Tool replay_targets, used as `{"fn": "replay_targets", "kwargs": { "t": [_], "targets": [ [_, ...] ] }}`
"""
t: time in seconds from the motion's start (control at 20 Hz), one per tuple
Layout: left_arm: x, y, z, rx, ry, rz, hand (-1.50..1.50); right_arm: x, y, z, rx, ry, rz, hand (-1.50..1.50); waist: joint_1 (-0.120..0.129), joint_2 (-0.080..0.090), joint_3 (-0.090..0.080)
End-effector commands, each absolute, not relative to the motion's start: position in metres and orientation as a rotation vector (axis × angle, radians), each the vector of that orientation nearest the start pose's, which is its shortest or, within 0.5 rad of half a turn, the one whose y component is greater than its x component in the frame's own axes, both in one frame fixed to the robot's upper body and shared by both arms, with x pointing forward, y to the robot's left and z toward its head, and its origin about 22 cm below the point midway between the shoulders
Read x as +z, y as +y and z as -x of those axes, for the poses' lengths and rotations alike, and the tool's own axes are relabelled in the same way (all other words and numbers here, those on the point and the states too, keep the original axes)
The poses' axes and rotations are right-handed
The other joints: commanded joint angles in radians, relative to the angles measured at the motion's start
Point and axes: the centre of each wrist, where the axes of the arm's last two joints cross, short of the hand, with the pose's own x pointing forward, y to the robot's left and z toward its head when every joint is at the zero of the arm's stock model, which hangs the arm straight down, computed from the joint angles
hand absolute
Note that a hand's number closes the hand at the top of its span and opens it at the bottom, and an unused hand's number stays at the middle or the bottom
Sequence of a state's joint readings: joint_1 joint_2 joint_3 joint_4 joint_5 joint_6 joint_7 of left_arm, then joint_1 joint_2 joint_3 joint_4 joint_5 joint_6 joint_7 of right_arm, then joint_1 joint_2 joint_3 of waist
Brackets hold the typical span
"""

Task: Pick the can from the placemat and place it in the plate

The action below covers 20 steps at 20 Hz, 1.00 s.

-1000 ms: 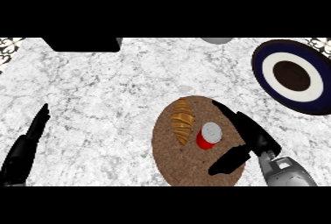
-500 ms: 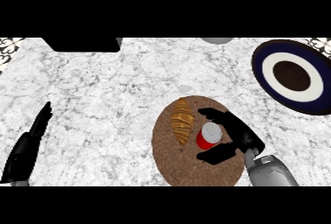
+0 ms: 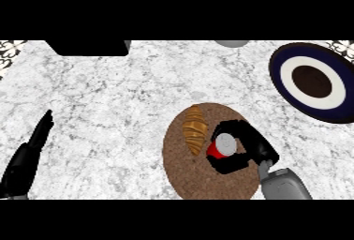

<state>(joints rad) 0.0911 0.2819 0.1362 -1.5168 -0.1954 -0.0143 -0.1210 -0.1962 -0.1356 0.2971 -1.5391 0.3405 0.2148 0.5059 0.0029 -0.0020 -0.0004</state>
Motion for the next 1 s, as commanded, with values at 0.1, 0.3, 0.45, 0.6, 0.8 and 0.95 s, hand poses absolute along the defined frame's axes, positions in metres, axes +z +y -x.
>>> {"fn": "replay_targets", "kwargs": {
  "t": [0.1, 0.3, 0.45, 0.6, 0.8, 0.95],
  "targets": [
    [-0.001, 0.341, -0.211, -0.281, -1.520, -0.473, 0.00, 0.065, -0.333, -0.292, 0.844, -1.152, 0.438, 1.50, -0.006, 0.017, 0.007],
    [0.000, 0.342, -0.211, -0.278, -1.530, -0.484, 0.00, 0.098, -0.394, -0.292, 0.843, -1.135, 0.620, 1.50, -0.014, 0.034, 0.016],
    [-0.001, 0.339, -0.211, -0.262, -1.541, -0.476, 0.00, 0.126, -0.439, -0.287, 0.804, -1.179, 0.752, 1.50, -0.008, 0.040, 0.019],
    [-0.001, 0.335, -0.214, -0.260, -1.547, -0.465, 0.00, 0.148, -0.475, -0.281, 0.744, -1.255, 0.836, 1.50, 0.004, 0.045, 0.021],
    [0.000, 0.335, -0.217, -0.269, -1.552, -0.463, 0.00, 0.173, -0.514, -0.267, 0.672, -1.410, 0.940, 1.50, -0.009, 0.040, 0.023],
    [-0.001, 0.334, -0.215, -0.277, -1.557, -0.452, 0.00, 0.183, -0.535, -0.259, 0.599, -1.563, 0.986, 1.50, 0.007, 0.035, 0.023]
  ]
}}
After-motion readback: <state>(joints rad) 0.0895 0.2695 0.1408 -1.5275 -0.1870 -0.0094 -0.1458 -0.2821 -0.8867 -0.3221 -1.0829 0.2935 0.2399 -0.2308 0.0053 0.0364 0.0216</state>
